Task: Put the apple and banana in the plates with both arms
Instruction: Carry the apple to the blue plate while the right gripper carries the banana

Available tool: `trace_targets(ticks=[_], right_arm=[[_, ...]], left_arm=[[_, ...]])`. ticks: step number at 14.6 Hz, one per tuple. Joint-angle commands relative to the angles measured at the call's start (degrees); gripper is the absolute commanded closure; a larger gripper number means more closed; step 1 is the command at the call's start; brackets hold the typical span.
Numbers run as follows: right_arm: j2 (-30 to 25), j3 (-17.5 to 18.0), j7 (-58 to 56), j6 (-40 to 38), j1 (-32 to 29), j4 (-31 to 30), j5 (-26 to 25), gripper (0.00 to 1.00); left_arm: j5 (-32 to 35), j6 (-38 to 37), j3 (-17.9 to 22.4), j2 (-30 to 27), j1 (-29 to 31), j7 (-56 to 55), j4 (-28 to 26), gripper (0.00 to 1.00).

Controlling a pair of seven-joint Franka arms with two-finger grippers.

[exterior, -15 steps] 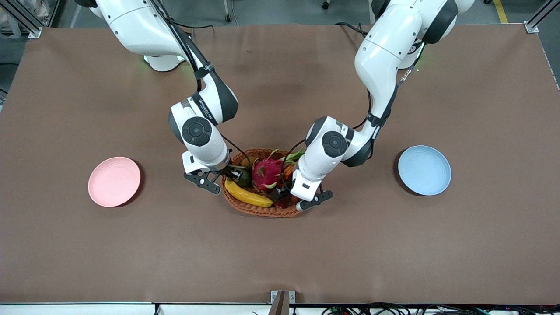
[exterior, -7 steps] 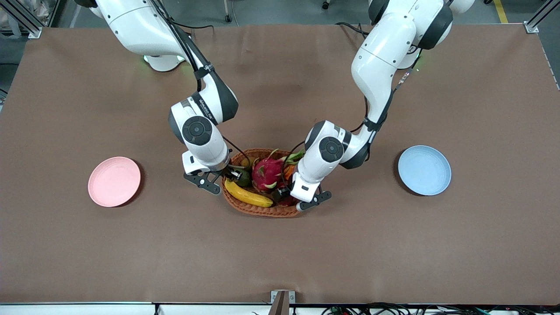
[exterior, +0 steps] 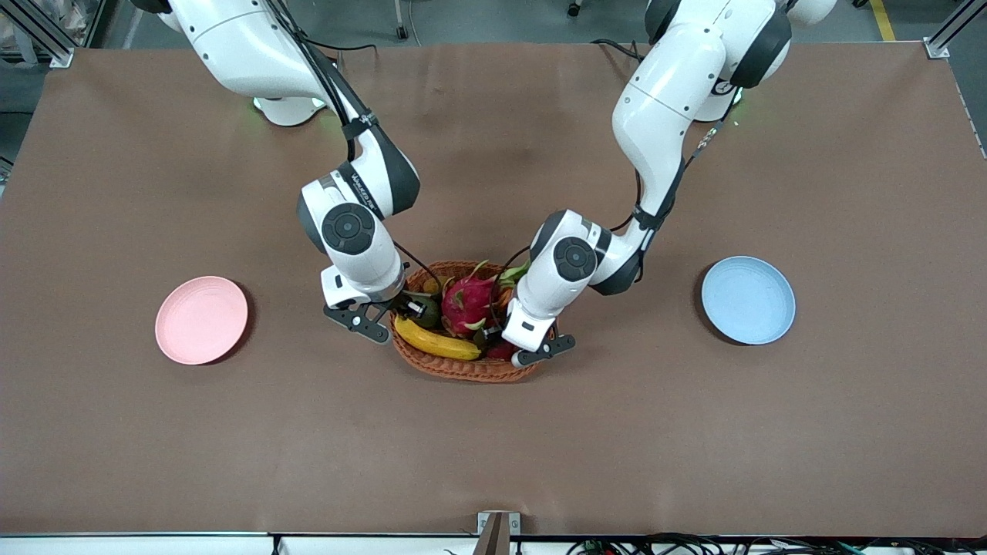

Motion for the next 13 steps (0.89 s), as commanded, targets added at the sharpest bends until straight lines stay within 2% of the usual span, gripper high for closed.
trace_targets(ticks=[1,3,5,8,11,13], right_arm=[[-0.5,-0.4,1.3,0.1,0.5,-0.4,-0.9,1.00],[-0.6,-0.4,1.2,-0.4,-0.1,0.0,-0.9,1.00],[-1.6,-0.4,0.6,-0.9,-0.2,0.4,-0.8,1.00],[-3.7,-0.4,0.5,-6.6,-0.4,3.0,0.0,1.00],[-4.8,0.0,-0.2,-15.6,-2.0,8.7,1.1,1.00],[-5.2,-0.1,-5.2,-21.9,-4.1,13.0,4.4,1.00]], left_arm=[[-0.2,-0.1,0.6,-1.4,-0.8,0.7,0.9,0.65],[-0.2,-0.6,0.6,-3.4,-0.1,0.7,0.7,0.65],[-0.2,-4.2,1.0,-5.3,0.3,1.1,0.6,0.65],[1.2,-9.2,2.1,-8.5,0.6,1.7,0.4,0.65],[5.0,-19.6,2.1,-13.4,4.1,5.8,0.3,0.65],[7.1,-28.2,2.1,-17.4,6.3,9.9,-0.5,0.65]])
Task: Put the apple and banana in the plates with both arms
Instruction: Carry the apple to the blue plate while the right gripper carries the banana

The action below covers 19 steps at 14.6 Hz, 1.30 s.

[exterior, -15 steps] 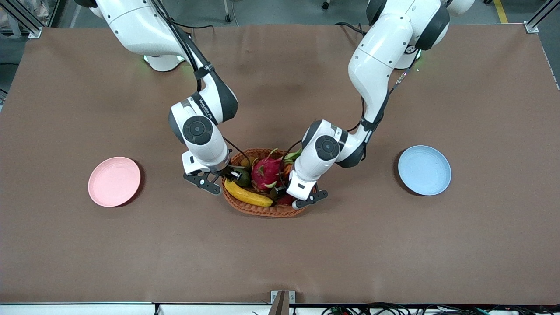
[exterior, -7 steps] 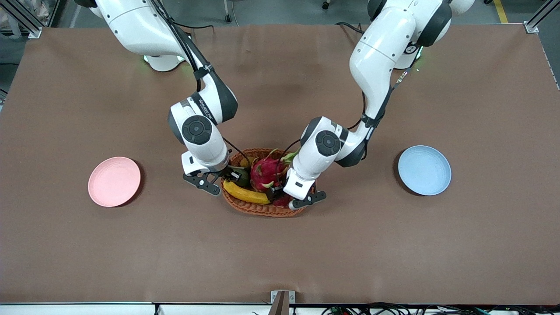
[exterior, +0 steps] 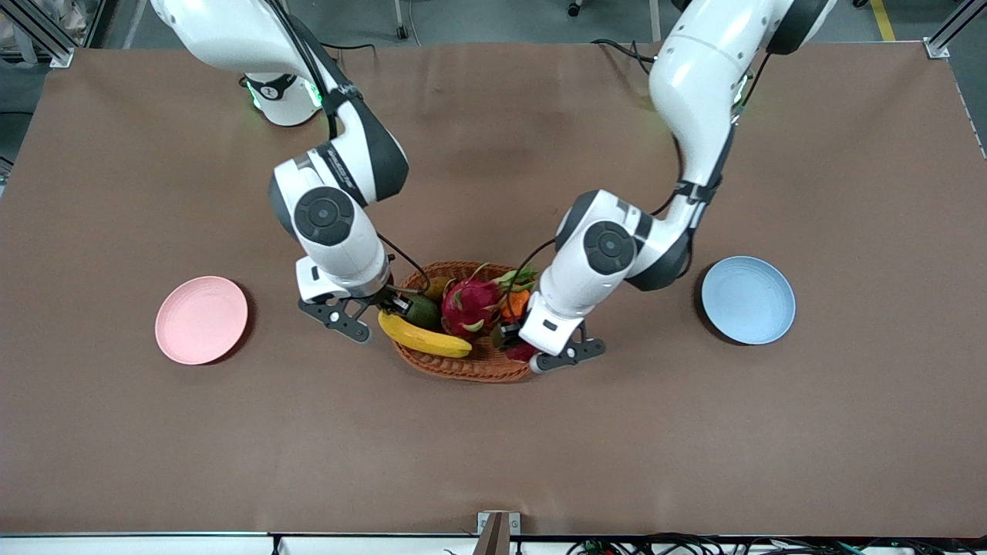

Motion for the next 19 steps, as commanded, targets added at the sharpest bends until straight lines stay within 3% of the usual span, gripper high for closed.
trace_targets(ticks=[1,4,9,14,19], right_arm=[[-1.6,0.4,-8.0,-7.9,-4.5,4.7,4.2,1.00],[-3.8,0.4,-19.9,-12.5,-12.7,4.3,5.8,1.00],[-4.1,0.4,-39.6,-13.7,-28.0,0.6,6.3,1.00],[-3.5,0.4,-51.4,-6.3,-39.3,-6.1,6.3,0.99],[-2.9,0.5,-52.6,-4.3,-43.5,-11.6,6.3,0.99]], left_arm=[[2.9,-11.1,-0.1,-7.2,3.3,6.6,-3.1,0.66],[5.6,-18.9,-0.2,-14.9,8.8,14.5,-9.0,0.66],[8.8,-19.0,-0.2,-26.2,16.1,25.8,-24.8,0.66],[10.1,-16.7,-0.3,-27.7,26.6,39.6,-32.6,0.66],[12.4,-3.0,-0.3,-26.7,34.5,49.1,-43.1,0.66]])
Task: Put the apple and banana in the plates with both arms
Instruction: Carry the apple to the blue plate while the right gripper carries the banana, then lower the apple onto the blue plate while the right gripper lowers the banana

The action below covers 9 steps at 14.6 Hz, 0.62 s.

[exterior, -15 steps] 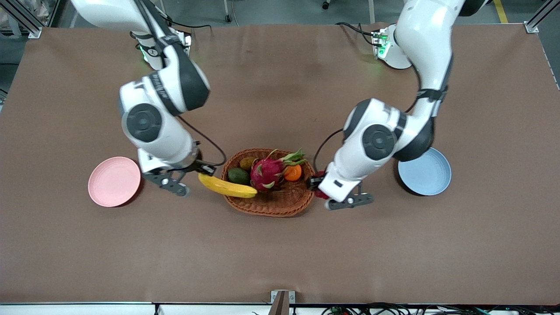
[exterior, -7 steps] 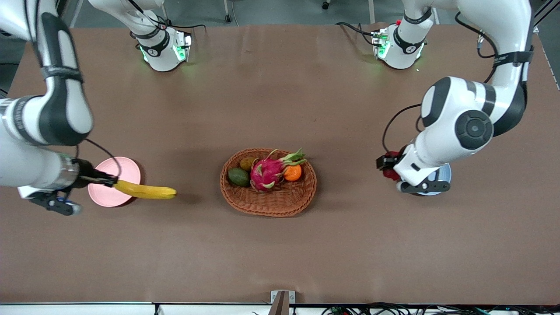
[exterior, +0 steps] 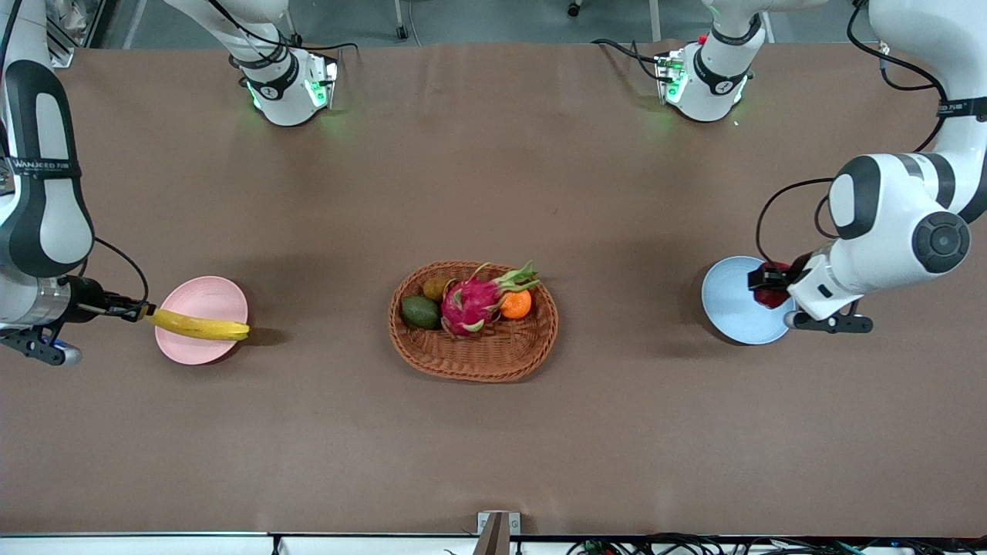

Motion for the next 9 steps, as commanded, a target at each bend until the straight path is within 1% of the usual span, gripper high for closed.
trace_targets(ticks=[1,3,5,8,9], right_arm=[[-0.8,1.3,-0.6,1.0,-2.4,-3.3,1.1,0.98],[0.0,1.3,-1.2,1.3,-3.5,-3.5,1.2,0.98],[0.7,1.3,-4.5,2.8,-4.5,-3.5,1.7,0.98],[2.0,1.3,-6.5,3.6,-5.9,-3.6,2.0,0.97],[2.1,1.3,-6.5,3.7,-5.9,-3.6,2.1,0.95]], left_arm=[[1.7,8.1,-0.6,0.1,1.0,1.4,-6.3,0.66],[1.8,11.6,-0.6,2.9,1.1,1.4,-6.9,0.66],[1.8,13.8,-0.5,5.4,1.1,1.3,-6.8,0.66],[1.8,15.7,-0.6,7.6,1.5,1.4,-6.4,0.66],[1.8,16.1,-0.6,8.1,1.5,1.3,-6.1,0.66]])
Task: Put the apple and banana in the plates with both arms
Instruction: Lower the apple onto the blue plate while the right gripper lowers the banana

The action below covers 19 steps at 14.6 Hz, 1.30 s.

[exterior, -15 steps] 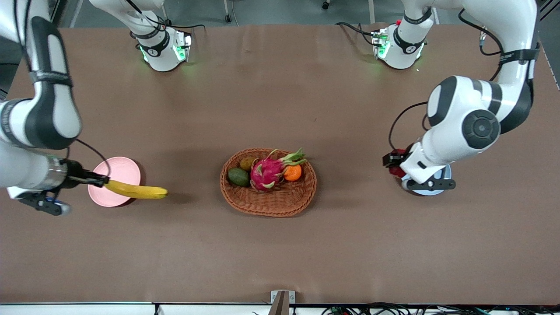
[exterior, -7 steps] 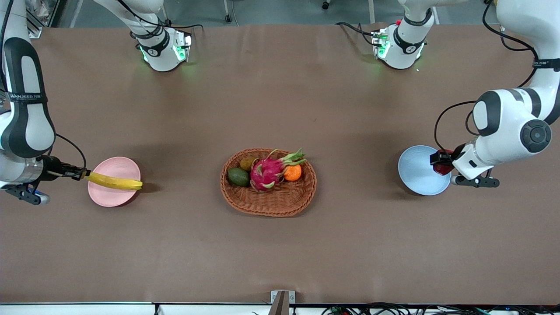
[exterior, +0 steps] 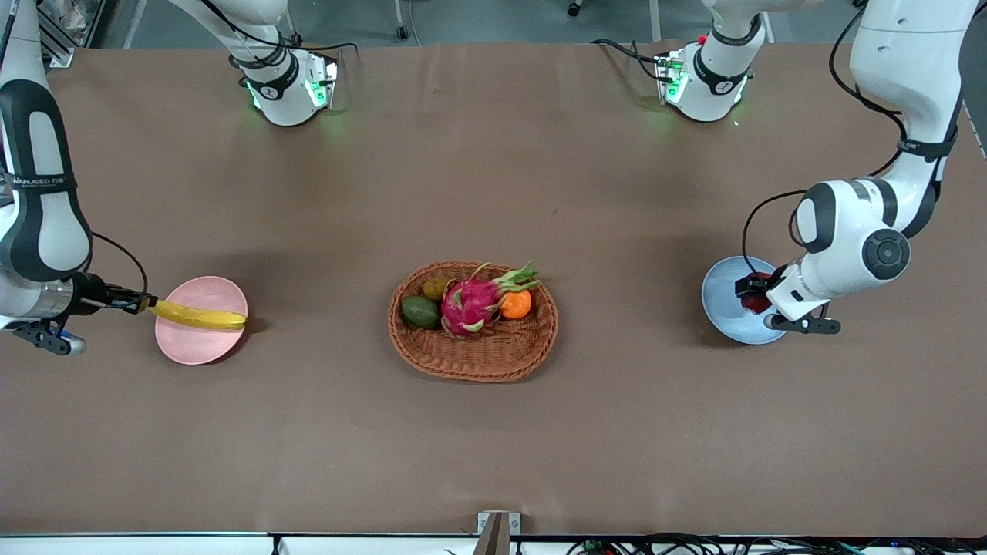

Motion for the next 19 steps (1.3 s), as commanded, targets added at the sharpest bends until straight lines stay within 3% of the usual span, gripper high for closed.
trace_targets(ticks=[1,4,6,7,8,9,10,17,19], right_arm=[[0.0,1.2,-1.5,0.8,-1.6,-0.9,1.1,0.92],[0.1,1.2,-1.4,0.8,-1.7,-0.9,1.4,0.80],[0.1,1.2,-1.9,1.5,-1.6,-0.8,1.4,0.66],[0.1,1.2,-3.1,1.6,-1.7,-0.8,1.4,0.63],[0.1,1.2,-4.1,2.0,-1.8,-0.7,1.4,0.50],[0.1,1.2,-4.5,2.3,-1.8,-0.7,1.4,0.16],[0.1,1.2,-4.5,2.4,-1.7,-0.7,1.5,0.00],[-1.3,1.4,-6.7,1.6,1.3,2.9,1.5,0.00],[-3.6,1.5,-7.6,0.9,2.7,3.1,1.5,0.00]], left_arm=[[1.3,1.1,-0.1,0.9,0.3,-0.3,1.0,0.66],[1.3,1.9,-0.1,1.6,0.3,-0.3,1.0,0.64],[1.3,2.4,-0.2,2.0,0.3,-0.7,1.0,0.61],[1.3,2.7,-0.2,2.3,0.2,-0.9,1.0,0.56],[1.3,2.7,-0.2,2.3,0.2,-1.2,1.0,0.41],[1.3,2.7,-0.2,2.1,0.2,-1.4,1.0,0.20],[1.3,2.6,-0.2,1.6,0.2,-1.3,1.0,0.00],[1.3,-6.4,-0.6,-11.3,0.1,-1.7,1.2,0.00],[1.3,-12.1,-0.8,-14.8,-0.2,-4.2,4.2,0.00]])
